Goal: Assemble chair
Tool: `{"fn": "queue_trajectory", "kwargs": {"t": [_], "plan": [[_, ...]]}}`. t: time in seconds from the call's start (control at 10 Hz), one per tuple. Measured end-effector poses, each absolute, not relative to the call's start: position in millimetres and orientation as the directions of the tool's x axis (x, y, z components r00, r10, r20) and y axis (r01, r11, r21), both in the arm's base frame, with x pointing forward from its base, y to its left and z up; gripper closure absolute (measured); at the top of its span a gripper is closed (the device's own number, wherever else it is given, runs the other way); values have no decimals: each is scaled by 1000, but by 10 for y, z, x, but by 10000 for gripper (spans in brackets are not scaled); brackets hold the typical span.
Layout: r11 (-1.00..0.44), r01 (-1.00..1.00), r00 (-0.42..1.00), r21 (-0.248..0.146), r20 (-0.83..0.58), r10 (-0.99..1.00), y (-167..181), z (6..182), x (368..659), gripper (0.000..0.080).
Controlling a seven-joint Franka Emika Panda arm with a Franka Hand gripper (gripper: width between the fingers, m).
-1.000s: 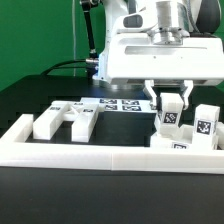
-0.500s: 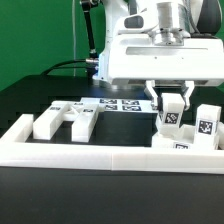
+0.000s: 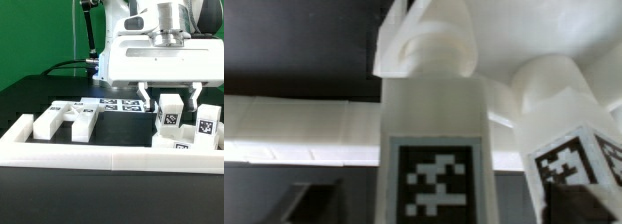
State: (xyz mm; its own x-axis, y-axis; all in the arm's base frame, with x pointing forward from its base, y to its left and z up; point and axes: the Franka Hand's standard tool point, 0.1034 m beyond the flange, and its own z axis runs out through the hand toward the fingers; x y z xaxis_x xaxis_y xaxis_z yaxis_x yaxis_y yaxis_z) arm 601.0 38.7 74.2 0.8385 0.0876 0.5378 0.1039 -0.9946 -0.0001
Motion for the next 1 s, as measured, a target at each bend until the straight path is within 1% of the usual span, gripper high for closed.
{"fn": "queue_trajectory", "kwargs": {"t": [0.1, 0.2, 0.5, 0.7, 1.0], "plan": [[-995, 104, 839, 0, 537, 88, 388, 739, 6009, 176], [-995, 104, 839, 0, 537, 88, 388, 737, 6008, 156], [-994, 111, 843, 8, 529, 99, 328, 753, 6013, 151], [-993, 114, 845, 9, 526, 101, 313, 838, 6034, 151], [-993, 121, 849, 14, 517, 111, 258, 1018, 6075, 151]]}}
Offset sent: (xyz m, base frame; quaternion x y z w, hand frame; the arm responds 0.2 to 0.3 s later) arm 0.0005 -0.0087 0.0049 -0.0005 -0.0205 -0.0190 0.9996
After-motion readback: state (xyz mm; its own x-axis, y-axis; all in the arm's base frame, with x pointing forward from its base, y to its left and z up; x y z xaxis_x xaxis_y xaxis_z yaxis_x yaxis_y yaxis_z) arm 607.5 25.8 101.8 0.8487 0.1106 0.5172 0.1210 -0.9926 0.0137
